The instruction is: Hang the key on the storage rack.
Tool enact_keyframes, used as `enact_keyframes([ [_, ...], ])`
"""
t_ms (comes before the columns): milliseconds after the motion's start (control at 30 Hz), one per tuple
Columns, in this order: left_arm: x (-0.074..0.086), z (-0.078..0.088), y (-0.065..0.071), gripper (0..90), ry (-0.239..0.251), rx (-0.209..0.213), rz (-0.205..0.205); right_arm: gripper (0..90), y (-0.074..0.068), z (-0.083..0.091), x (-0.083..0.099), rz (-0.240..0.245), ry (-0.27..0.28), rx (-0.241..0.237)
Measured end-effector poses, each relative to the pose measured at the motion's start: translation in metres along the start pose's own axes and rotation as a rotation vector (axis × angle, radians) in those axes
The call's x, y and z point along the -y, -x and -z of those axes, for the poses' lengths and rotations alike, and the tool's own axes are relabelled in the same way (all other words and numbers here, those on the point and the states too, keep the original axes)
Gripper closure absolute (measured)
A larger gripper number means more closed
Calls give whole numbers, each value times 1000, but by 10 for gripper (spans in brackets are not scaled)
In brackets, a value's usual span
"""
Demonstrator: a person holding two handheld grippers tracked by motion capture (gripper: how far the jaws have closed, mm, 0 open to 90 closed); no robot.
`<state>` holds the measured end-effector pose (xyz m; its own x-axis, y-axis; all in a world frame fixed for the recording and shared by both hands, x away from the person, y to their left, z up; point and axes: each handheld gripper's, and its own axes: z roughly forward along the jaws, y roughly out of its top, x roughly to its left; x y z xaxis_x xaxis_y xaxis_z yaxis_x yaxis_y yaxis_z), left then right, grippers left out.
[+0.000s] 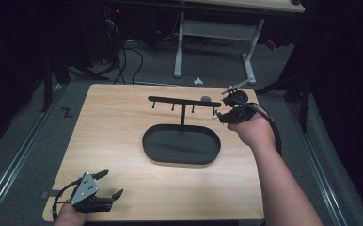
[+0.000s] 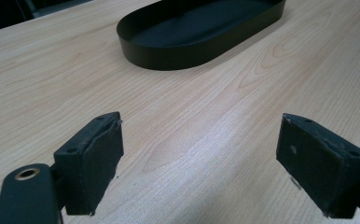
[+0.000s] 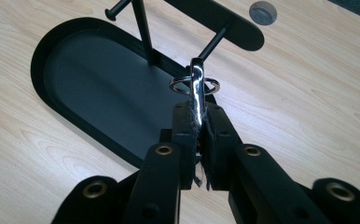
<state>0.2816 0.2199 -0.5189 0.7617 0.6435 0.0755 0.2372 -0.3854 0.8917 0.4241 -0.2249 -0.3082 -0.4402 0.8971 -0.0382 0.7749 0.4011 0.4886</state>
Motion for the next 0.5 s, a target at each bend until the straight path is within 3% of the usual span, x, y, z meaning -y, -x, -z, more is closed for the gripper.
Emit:
enact_keyframes([
  [500, 0, 1, -1, 152, -2, 2, 1, 844, 3, -6, -10, -16, 6, 8],
])
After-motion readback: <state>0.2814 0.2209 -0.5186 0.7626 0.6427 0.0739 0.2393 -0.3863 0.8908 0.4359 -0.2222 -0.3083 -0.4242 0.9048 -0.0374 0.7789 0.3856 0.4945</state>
